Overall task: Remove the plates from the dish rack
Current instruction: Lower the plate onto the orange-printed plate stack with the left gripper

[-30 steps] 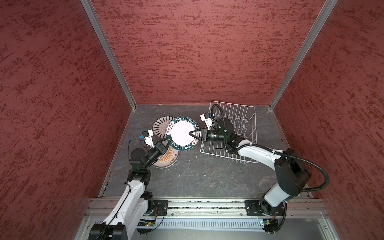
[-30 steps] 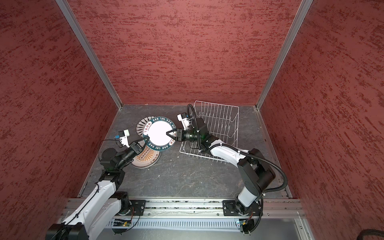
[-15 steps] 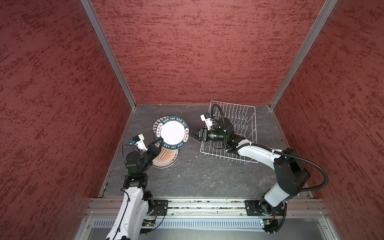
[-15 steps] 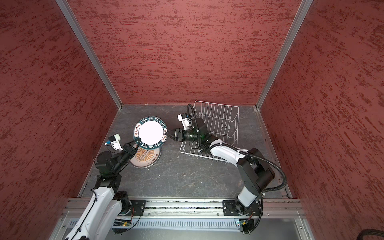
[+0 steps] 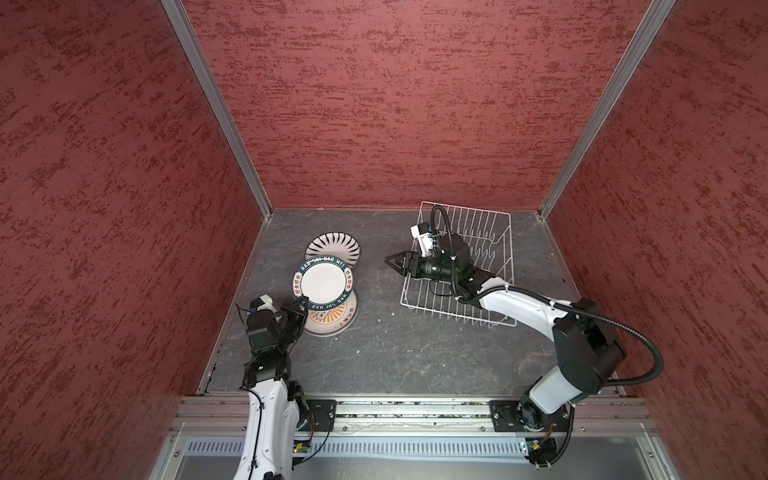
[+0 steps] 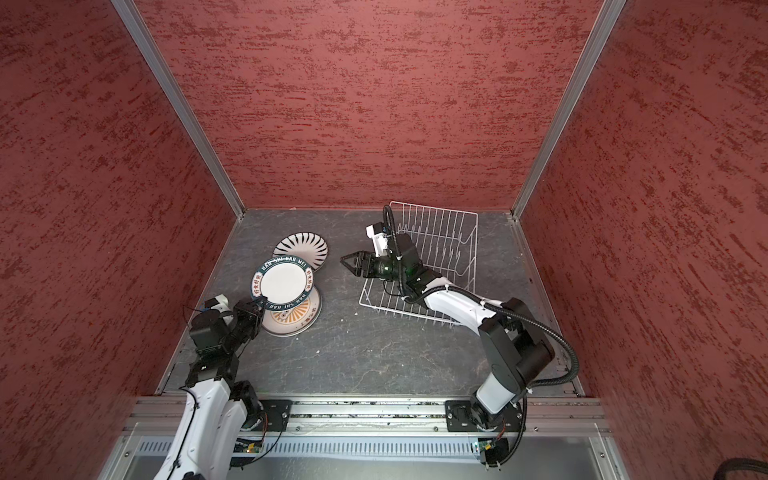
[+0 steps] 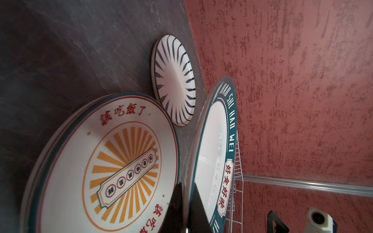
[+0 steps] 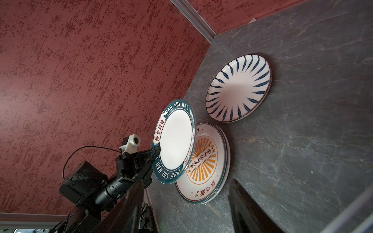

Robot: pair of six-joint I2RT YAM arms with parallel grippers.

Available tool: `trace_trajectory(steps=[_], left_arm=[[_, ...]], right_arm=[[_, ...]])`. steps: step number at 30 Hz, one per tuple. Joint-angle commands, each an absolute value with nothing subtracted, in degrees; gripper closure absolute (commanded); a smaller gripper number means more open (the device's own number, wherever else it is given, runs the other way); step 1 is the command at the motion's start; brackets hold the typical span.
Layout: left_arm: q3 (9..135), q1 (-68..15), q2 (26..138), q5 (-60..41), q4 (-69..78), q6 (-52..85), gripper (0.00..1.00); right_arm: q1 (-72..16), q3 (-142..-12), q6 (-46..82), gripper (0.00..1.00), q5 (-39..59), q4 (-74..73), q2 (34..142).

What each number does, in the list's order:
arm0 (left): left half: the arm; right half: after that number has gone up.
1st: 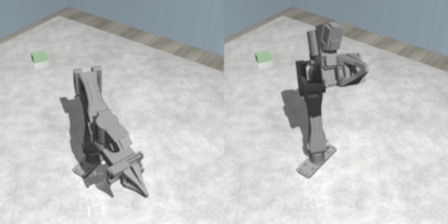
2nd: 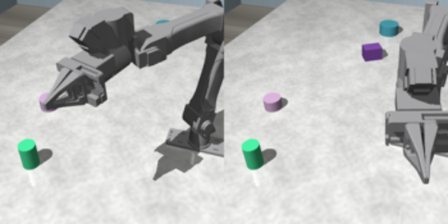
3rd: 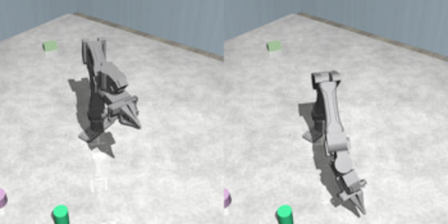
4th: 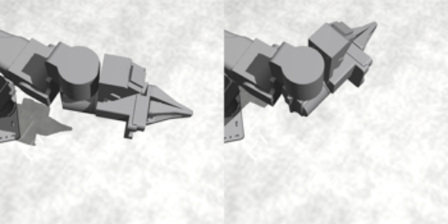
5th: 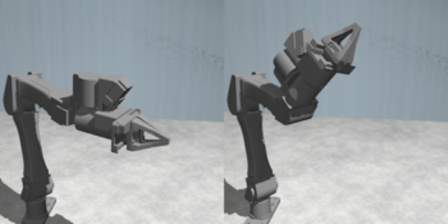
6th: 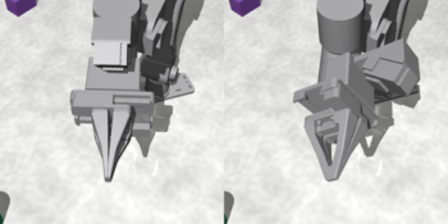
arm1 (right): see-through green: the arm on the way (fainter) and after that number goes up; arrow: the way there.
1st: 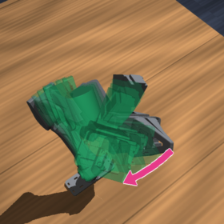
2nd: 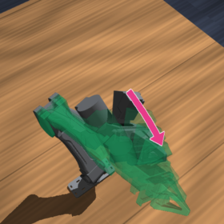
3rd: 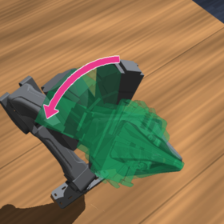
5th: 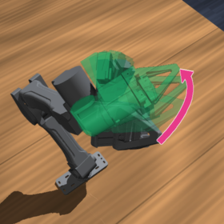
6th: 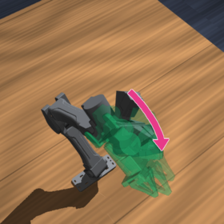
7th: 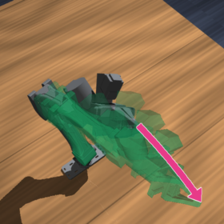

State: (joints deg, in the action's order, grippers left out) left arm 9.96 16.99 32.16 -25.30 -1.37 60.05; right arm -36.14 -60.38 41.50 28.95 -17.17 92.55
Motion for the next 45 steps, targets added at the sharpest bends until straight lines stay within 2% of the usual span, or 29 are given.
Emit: trace_trajectory(steps=[1,10,27,45], left_arm=[[11.47,17.41,31.30,-24.11,-3.65,60.67,1.00],[10.76,17.41,31.53,-20.75,-6.88,58.89,1.00],[9.84,17.49,33.00,-22.06,-6.13,57.39,1.00],[10.11,17.42,34.61,-22.91,-7.04,55.13,1.00]], right_arm=[[-35.84,-61.17,40.54,0.32,27.18,-17.36,90.51],[-35.77,-61.01,41.74,0.33,28.39,-18.49,90.88],[-35.68,-57.54,41.05,0.25,24.35,-15.64,86.71],[-35.68,-56.60,42.96,0.24,24.28,-16.70,88.25]])
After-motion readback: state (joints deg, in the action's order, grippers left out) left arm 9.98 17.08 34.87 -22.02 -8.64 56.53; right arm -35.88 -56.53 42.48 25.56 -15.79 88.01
